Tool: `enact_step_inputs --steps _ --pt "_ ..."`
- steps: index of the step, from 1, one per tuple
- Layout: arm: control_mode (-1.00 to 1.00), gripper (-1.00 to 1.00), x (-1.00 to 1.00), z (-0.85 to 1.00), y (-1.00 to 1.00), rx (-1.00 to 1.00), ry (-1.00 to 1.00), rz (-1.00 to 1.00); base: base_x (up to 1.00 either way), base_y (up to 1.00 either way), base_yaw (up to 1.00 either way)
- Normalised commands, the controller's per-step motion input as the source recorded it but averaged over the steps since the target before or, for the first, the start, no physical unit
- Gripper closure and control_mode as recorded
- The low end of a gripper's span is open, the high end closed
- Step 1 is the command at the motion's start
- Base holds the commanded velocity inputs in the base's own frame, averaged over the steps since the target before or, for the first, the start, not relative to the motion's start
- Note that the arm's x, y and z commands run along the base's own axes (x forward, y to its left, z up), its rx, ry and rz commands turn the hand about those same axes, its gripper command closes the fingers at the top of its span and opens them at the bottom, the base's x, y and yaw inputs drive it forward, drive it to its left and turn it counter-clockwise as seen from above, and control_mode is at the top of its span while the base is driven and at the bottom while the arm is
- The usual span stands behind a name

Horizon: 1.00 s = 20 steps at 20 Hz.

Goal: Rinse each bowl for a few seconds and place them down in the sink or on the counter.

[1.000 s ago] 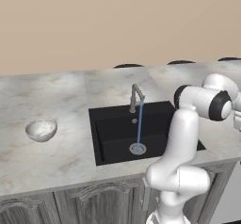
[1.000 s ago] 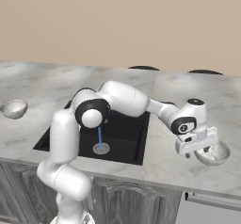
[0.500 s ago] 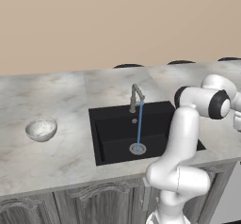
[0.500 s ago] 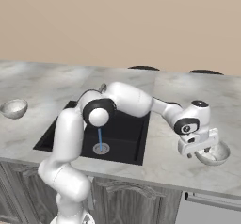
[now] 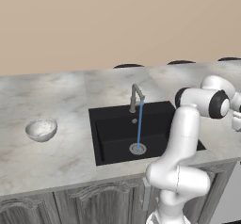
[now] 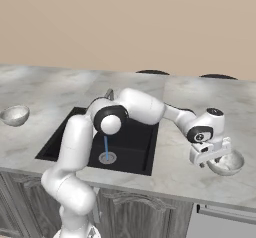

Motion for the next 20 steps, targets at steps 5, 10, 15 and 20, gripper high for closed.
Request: enact_step_inputs --steps 5,10,15,20 --pt "-1.0 1.0 -0.03 -0.02 -0.11 0.05 -0.01 0.0 0.0 0.0 0.0" --pt "-1.0 1.0 -0.29 0.0 0.01 0.0 -0.08 0.0 0.0 0.0 0.0" --pt "-1.0 1.0 -0.5 0.19 0.21 -0.02 -0.22 0.1 0.0 0.0 0.0" --pt "-1.0 1.0 -0.38 0.33 0.23 0.0 -0.16 0.21 0.0 0.0 0.0"
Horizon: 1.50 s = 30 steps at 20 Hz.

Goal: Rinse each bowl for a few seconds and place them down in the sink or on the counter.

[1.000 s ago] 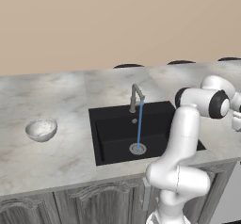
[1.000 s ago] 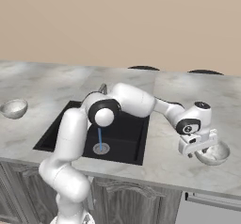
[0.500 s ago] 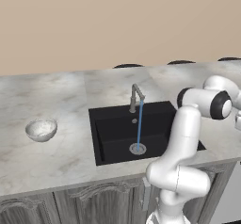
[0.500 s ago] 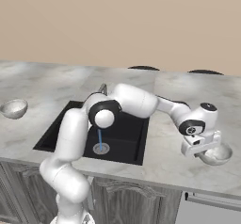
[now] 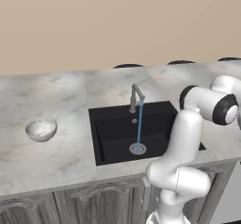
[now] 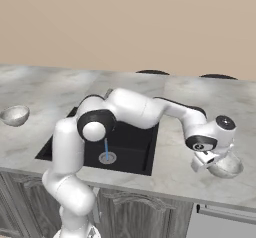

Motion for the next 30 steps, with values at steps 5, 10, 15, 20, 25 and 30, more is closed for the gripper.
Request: enact_step_inputs --steps 5,10,15,20,25,30 --pt "-1.0 1.0 -0.18 0.26 0.29 -0.01 -0.23 0.25 0.0 0.0 0.0" --pt "-1.0 1.0 -0.04 0.28 0.29 -0.01 -0.2 0.29 0.0 0.0 0.0" --pt "-1.0 1.0 0.0 0.36 0.21 0.0 -0.06 0.35 0.0 0.0 0.0" --pt "-1.0 1.0 -0.02 0.56 0.0 -0.1 0.0 0.26 0.0 0.0 0.0" --pt "-1.0 1.0 0.0 0.54 0.12 -0.2 0.11 0.16 0.0 0.0 0.0" --pt "-1.0 1.0 0.0 0.1 0.52 -0.23 -0.04 0.15 0.0 0.0 0.0"
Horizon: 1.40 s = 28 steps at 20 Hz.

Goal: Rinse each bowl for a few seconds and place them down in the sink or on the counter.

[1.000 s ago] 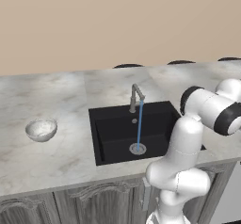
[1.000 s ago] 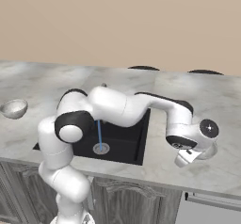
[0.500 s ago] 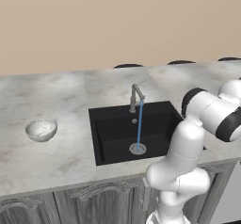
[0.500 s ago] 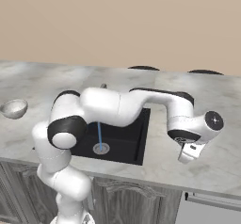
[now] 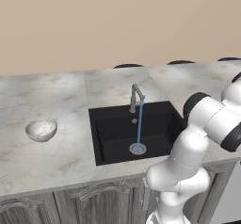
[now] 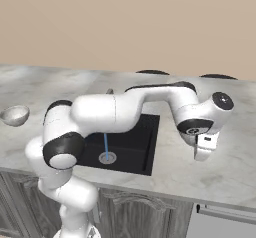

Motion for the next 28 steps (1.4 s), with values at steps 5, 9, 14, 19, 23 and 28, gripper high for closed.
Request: enact_step_inputs --steps 5,9,14,19,23,28 --pt "-1.0 1.0 0.03 0.0 0.67 -0.27 -0.2 0.16 0.0 0.0 0.0" --pt "-1.0 1.0 0.18 0.0 0.48 -0.24 -0.18 0.17 0.0 0.0 0.0" --pt "-1.0 1.0 0.18 0.0 0.41 -0.21 -0.15 0.19 0.0 0.0 0.0" --pt "-1.0 1.0 0.15 0.0 0.25 -0.22 -0.11 0.22 0.0 0.0 0.0" --pt "-1.0 1.0 0.27 0.05 0.21 -0.15 0.01 0.24 0.0 0.0 0.0" --pt "-1.0 1.0 0.29 0.08 0.18 -0.02 0.19 0.11 0.0 0.0 0.0"
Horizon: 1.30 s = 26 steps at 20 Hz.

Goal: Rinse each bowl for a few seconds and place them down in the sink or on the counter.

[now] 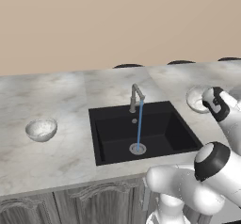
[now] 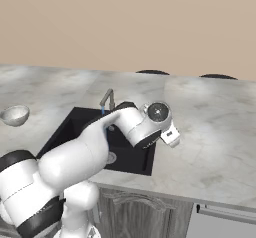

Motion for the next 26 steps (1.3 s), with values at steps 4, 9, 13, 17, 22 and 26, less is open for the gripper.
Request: enact_step_inputs --steps 4,9,13,17,22,26 --pt "-1.0 1.0 0.27 0.03 0.25 0.0 0.23 0.05 0.0 0.0 0.0" --pt "-1.0 1.0 0.18 -0.01 0.39 -0.01 0.17 0.02 0.0 0.0 0.0" --pt "-1.0 1.0 0.14 -0.14 0.43 0.0 0.05 0.0 0.0 0.0 0.0" --pt "-1.0 1.0 0.09 -0.2 0.35 0.0 0.03 0.01 0.0 0.0 0.0" --pt "-1.0 1.0 0.05 -0.27 0.24 0.05 0.04 0.01 0.0 0.0 0.0" --pt "-1.0 1.0 0.06 -0.24 0.24 0.06 0.05 0.0 0.0 0.0 0.0"
